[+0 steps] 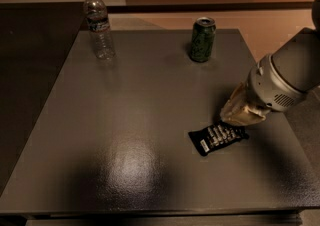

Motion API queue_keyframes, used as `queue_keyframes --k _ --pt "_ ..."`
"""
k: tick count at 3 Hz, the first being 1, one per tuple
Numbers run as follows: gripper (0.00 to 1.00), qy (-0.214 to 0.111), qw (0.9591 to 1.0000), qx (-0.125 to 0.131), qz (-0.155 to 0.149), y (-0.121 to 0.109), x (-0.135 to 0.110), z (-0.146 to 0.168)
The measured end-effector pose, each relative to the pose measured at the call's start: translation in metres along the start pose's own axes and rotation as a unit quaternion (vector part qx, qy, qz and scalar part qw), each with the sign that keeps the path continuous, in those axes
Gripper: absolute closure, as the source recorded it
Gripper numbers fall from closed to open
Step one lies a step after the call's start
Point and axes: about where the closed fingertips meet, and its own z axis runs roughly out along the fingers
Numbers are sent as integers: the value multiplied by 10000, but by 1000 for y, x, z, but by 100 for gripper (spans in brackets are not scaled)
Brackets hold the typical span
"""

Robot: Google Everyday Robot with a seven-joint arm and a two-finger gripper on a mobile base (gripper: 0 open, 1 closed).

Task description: Move rxbar chocolate near green can

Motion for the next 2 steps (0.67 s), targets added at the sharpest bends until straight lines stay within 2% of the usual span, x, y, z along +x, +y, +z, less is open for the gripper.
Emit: queue_keyframes --k 2 --pt "100 43 9988 438 232 -56 -2 -12"
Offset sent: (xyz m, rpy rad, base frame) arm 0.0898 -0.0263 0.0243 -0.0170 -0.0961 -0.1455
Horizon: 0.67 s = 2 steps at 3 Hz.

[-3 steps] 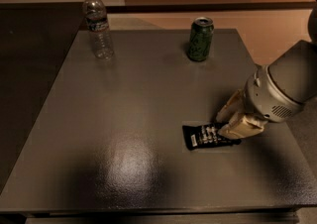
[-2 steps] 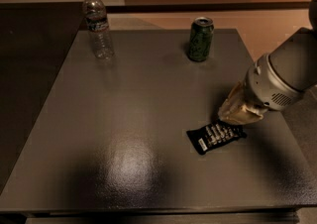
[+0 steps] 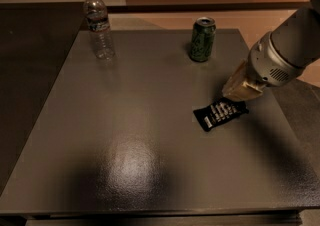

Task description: Move rxbar chocolate near green can

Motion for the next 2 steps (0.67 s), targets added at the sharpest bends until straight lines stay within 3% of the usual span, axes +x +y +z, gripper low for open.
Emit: queue_keyframes --k 2 --pt "100 -137 9973 528 491 -70 -4 2"
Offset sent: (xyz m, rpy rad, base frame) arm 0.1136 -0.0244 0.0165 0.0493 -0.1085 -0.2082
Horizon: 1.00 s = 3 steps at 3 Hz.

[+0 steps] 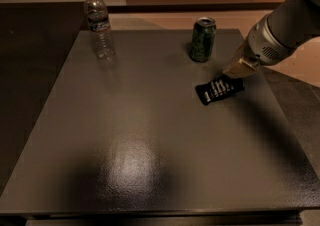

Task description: Move rxbar chocolate near green can

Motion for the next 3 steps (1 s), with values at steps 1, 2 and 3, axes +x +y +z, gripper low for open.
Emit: queue_keyframes --k 1,2,3 --pt "100 -66 9995 215 212 -32 -4 5" --pt "100 -89 9987 358 347 -55 -8 12" --pt "100 -80 9980 469 424 -76 -9 23"
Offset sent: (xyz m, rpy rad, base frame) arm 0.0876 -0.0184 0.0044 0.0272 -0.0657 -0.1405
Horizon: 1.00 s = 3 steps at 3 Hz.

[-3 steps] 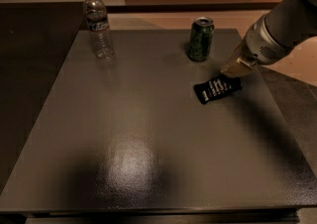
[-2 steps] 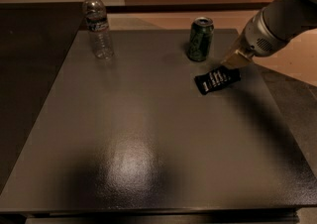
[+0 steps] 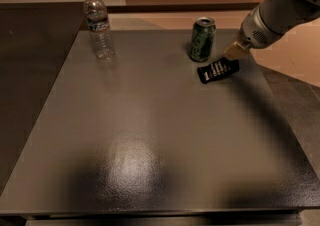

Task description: Move rxbar chocolate near green can

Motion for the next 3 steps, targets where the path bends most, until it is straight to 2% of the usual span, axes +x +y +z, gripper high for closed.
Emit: queue_keyframes --k 1,3 --pt "82 -5 10000 55 -13 -15 -4 5" --pt "35 -104 9999 70 -12 -21 -4 6"
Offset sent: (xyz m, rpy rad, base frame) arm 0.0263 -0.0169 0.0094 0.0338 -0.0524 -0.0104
